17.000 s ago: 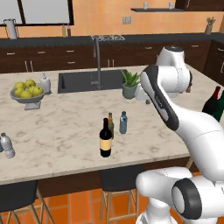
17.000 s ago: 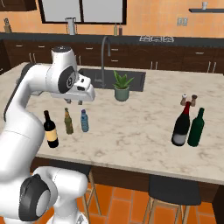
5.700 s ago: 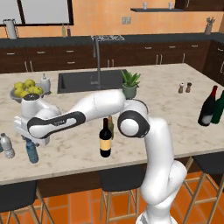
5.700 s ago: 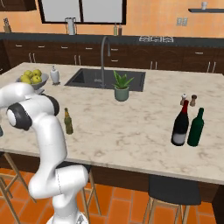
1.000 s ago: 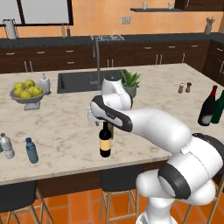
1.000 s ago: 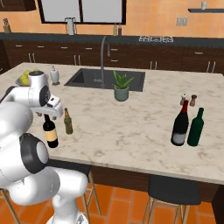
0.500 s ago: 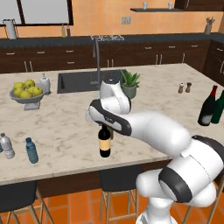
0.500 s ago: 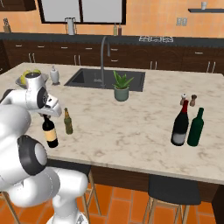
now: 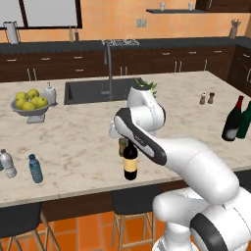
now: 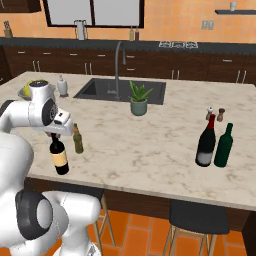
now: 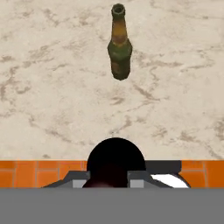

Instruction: Move the plastic bottles in the middle to the plastics group, and the glass bottles in the middle to the glass group.

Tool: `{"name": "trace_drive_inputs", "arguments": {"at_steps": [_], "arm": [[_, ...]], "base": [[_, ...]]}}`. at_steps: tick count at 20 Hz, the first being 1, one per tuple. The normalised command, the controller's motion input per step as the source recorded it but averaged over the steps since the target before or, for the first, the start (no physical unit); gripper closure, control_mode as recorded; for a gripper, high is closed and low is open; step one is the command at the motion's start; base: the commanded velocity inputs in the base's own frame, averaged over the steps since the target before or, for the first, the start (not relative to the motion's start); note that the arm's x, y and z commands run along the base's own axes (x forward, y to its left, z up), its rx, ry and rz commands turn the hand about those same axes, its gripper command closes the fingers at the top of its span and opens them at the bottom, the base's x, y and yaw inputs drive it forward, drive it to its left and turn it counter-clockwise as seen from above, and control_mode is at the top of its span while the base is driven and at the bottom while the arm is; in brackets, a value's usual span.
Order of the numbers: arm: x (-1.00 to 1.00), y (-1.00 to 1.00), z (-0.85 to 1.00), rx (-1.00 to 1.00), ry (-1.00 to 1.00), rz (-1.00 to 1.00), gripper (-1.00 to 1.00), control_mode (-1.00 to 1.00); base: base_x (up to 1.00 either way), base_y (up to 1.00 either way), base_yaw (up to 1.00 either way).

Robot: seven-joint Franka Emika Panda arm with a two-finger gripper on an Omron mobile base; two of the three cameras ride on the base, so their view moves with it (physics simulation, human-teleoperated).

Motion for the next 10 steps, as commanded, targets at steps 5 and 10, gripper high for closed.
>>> {"name": "trace_drive_inputs", "arguments": {"at_steps": [5, 10], "arm": [[-0.12, -0.72, 0.09, -0.04, -0.22, 0.0, 1.0, -1.0], [0.12, -0.77, 0.03, -0.06, -0.07, 0.0, 1.0, -1.0]], "base": [[0.0, 0.0, 0.0], [0.0, 0.0, 0.0]]}}
